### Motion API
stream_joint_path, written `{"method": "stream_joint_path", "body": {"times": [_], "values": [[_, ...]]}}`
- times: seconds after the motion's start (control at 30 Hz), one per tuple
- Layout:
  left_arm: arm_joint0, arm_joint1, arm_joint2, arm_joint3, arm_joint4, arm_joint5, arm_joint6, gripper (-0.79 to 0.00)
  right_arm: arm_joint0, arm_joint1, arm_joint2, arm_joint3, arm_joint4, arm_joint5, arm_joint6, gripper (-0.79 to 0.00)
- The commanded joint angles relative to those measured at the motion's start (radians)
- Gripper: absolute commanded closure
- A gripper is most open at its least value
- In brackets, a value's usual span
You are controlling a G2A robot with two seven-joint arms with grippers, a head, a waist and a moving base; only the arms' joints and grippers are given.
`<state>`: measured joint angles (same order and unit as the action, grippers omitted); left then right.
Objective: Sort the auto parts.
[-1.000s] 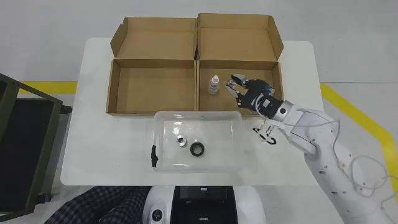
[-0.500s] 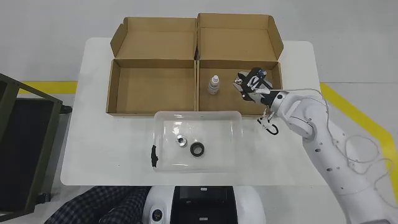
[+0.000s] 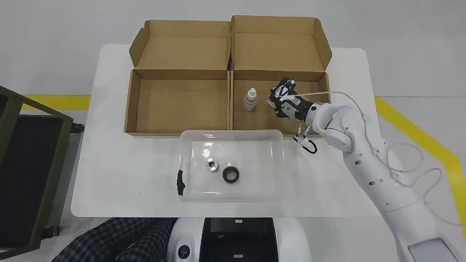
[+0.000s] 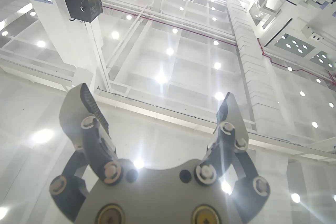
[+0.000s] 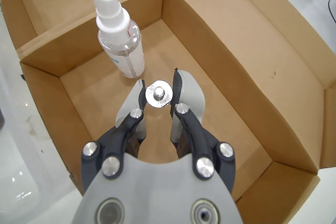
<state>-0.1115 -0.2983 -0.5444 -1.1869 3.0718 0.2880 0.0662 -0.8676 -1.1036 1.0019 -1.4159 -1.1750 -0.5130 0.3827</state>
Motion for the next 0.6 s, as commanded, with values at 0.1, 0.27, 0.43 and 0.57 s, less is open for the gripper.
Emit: {"method": "stream_joint_path", "body": {"times": [0.1,0.27,0.43,0.57], "values": [[0.0,0.0,0.0,0.0,0.0,0.0,0.0,-0.785,0.023,-0.01,-0.02,0.04,0.007,0.002,0.009,0.0],[0.0,0.0,0.0,0.0,0.0,0.0,0.0,-0.785,0.032,-0.018,-0.033,0.059,0.007,0.01,0.016,0.0],[0.0,0.0,0.0,0.0,0.0,0.0,0.0,-0.785,0.038,-0.025,-0.043,0.075,0.008,0.014,0.021,0.0],[0.0,0.0,0.0,0.0,0.0,0.0,0.0,-0.785,0.045,-0.031,-0.052,0.091,0.007,0.015,0.027,-0.105]]}}
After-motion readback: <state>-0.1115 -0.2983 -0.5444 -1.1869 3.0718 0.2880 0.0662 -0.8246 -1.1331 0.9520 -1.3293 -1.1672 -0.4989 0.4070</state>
